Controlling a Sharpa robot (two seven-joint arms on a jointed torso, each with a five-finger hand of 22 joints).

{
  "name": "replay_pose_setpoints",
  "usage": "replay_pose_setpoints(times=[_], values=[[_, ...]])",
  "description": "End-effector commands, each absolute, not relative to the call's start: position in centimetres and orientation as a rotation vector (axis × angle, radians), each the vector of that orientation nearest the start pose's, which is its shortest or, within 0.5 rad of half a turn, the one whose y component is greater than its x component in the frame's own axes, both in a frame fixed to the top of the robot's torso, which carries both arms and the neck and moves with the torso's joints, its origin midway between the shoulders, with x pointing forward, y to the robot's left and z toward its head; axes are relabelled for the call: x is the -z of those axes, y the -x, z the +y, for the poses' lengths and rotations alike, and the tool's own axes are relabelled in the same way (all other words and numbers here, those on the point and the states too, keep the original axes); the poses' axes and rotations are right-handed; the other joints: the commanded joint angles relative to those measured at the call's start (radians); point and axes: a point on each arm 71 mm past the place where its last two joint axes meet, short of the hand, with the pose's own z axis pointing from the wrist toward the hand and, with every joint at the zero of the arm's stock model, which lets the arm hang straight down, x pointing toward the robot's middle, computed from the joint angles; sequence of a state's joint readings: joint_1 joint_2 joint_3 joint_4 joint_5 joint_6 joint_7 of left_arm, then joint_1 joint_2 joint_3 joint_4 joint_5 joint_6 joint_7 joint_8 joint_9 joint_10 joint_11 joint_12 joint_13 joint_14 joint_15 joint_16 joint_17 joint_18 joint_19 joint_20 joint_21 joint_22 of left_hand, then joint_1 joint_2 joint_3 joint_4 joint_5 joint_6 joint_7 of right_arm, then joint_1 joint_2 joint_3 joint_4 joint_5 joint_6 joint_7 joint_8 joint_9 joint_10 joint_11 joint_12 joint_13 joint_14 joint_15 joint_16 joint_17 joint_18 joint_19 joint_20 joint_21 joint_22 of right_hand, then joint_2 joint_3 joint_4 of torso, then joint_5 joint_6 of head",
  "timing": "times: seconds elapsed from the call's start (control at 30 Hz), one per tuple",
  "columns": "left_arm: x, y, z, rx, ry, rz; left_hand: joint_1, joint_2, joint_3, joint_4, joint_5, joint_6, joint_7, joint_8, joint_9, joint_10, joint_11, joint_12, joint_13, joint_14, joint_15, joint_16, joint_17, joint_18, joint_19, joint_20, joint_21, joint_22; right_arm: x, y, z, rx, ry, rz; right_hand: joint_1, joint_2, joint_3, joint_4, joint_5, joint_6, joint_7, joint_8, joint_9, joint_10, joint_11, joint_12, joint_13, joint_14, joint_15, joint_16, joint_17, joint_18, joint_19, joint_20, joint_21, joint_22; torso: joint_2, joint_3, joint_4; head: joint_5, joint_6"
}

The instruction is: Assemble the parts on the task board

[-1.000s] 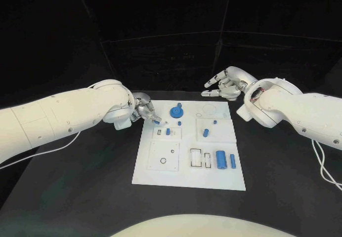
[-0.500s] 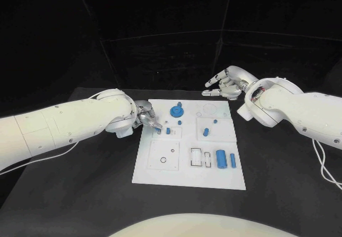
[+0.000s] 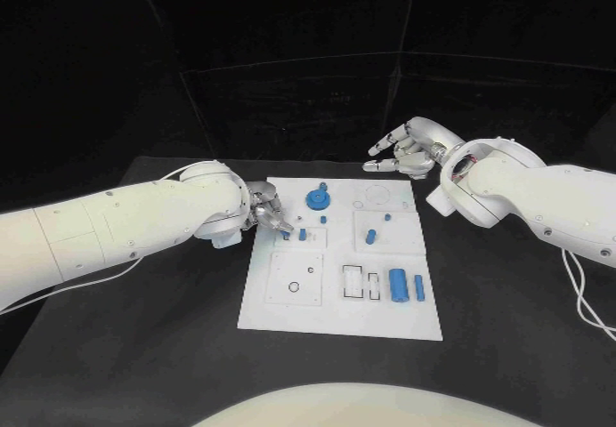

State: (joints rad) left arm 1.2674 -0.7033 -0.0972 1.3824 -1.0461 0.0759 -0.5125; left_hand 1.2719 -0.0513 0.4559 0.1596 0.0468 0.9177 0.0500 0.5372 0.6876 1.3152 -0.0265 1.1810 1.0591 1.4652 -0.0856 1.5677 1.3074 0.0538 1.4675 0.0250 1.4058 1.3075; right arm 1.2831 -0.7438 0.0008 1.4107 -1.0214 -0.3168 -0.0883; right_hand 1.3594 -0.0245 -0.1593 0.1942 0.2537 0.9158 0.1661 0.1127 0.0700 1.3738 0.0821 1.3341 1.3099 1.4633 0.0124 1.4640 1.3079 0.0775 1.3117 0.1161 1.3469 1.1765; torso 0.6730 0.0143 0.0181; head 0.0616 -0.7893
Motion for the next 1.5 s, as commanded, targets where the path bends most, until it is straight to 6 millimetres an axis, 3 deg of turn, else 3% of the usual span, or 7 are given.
replay_pose_setpoints(times=[0.03, 1.27, 1.5], values=[[22.05, -50.65, 18.83, 0.365, 0.165, 2.286, 0.001, 0.006, 0.105, -0.101, 0.004, 0.003, -0.004, 0.003, 0.001, 0.006, -0.001, 0.0, -0.002, 0.106, -0.001, 0.003, 0.263, -0.008, 0.034, -0.004, 0.0, 0.081, 13.8, -52.63, -18.61, -0.864, -0.237, 1.664, 0.002, 0.009, -0.005, 0.002, 0.003, -0.003, 0.002, 0.004, 0.0, -0.004, 0.001, 0.001, 0.012, 0.062, -0.005, -0.003, 0.06, 0.01, -0.005, 0.001, -0.005, 0.0, 0.0, 0.0, 0.0005, 0.001, -0.001], [22.45, -50.9, 18.44, 0.326, 0.1, 2.322, -0.011, -0.003, 0.116, -0.103, 0.003, 0.005, -0.005, 0.011, 0.006, 0.006, -0.001, -0.002, -0.004, 0.106, -0.001, 0.003, 0.263, -0.008, 0.035, -0.005, 0.002, 0.084, 13.82, -52.66, -18.42, -0.868, -0.233, 1.664, 0.004, 0.011, -0.006, 0.003, 0.004, -0.003, 0.002, 0.004, 0.0, -0.004, 0.001, 0.002, 0.013, 0.062, -0.005, -0.003, 0.061, 0.01, -0.005, 0.001, -0.005, 0.0, 0.001, 0.0004, -0.0004, -0.004, -0.004], [22.65, -51.03, 18.22, 0.32, 0.089, 2.336, -0.084, -0.023, 0.082, -0.064, 0.003, 0.027, -0.013, 0.029, 0.015, 0.015, -0.006, 0.008, 0.005, 0.106, -0.004, 0.003, 0.263, -0.009, 0.036, -0.005, 0.003, 0.087, 13.82, -52.65, -18.42, -0.868, -0.233, 1.664, 0.004, 0.011, -0.006, 0.003, 0.004, -0.003, 0.002, 0.004, 0.0, -0.004, 0.001, 0.002, 0.013, 0.062, -0.005, -0.003, 0.061, 0.01, -0.005, 0.001, -0.005, 0.0, 0.0, 0.0002, -0.0001, -0.004, -0.007]])
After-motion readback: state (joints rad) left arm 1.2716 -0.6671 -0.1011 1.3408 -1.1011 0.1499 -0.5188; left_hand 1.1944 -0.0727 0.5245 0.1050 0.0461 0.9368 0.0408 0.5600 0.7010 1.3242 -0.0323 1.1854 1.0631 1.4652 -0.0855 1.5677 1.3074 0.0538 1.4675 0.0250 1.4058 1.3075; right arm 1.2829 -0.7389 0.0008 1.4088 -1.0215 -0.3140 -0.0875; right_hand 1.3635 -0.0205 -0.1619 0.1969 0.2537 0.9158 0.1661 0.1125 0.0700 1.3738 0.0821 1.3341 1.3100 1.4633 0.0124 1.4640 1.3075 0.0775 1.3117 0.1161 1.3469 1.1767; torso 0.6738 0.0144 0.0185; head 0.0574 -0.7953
